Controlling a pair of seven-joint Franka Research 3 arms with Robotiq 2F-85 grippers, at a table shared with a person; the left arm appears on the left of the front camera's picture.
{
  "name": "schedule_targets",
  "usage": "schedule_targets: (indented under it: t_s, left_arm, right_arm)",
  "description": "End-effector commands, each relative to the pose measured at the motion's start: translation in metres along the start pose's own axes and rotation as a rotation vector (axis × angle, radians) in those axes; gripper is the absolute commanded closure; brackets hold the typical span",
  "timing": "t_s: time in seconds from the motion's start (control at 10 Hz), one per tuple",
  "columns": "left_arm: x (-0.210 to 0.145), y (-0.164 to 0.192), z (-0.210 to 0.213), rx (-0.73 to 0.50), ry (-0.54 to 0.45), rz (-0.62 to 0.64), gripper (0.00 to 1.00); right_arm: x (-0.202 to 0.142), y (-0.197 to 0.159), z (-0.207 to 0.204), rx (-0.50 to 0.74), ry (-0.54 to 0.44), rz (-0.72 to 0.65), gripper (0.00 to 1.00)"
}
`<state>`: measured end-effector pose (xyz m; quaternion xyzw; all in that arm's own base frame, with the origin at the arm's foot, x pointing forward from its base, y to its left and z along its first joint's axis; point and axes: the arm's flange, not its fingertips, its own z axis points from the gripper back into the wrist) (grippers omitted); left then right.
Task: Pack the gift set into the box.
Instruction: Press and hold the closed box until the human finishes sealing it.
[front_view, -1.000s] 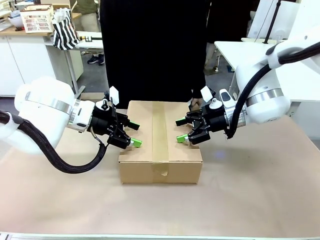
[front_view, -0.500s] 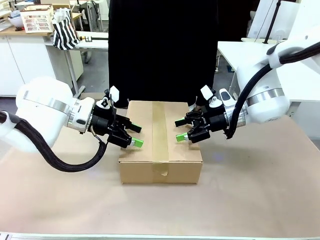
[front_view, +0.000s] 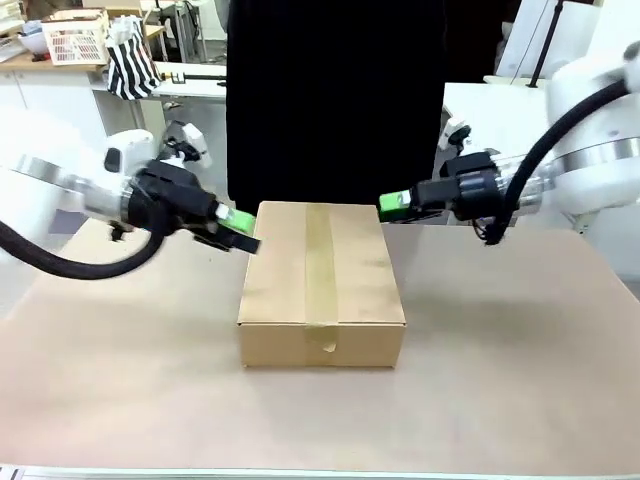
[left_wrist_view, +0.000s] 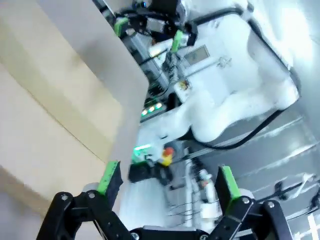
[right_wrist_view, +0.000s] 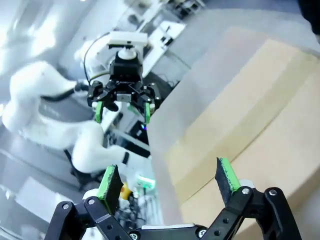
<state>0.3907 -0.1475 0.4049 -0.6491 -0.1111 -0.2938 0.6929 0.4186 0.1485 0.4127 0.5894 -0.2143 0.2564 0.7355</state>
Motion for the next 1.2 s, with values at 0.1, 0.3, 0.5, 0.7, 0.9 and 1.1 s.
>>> schedule_targets:
  t_s: [0.1, 0.3, 0.5, 0.7, 0.9, 1.1]
  left_arm:
    - [-0.011, -0.009, 0.085, -0.019, -0.267, 0.115, 0.0]
    - [-0.04, 0.007, 0.165, -0.059, -0.544, 0.104, 0.0]
    - [-0.029, 0.001, 0.15, 0.002, -0.405, 0.147, 0.0]
    - [-0.029, 0.001, 0.15, 0.002, -0.405, 0.147, 0.0]
    - [-0.029, 0.001, 0.15, 0.002, -0.405, 0.147, 0.0]
    - [-0.029, 0.001, 0.15, 0.002, -0.405, 0.147, 0.0]
  right_arm:
    - [-0.042, 0.032, 0.084, -0.031, -0.207, -0.12, 0.0]
    - [-0.076, 0.018, 0.141, 0.039, -0.381, -0.113, 0.0]
    - [-0.048, 0.021, 0.125, -0.024, -0.283, -0.143, 0.0]
    - [-0.048, 0.021, 0.125, -0.024, -0.283, -0.143, 0.0]
    - [-0.048, 0.021, 0.125, -0.024, -0.283, -0.143, 0.0]
    - [-0.048, 0.021, 0.125, -0.024, -0.283, -0.143, 0.0]
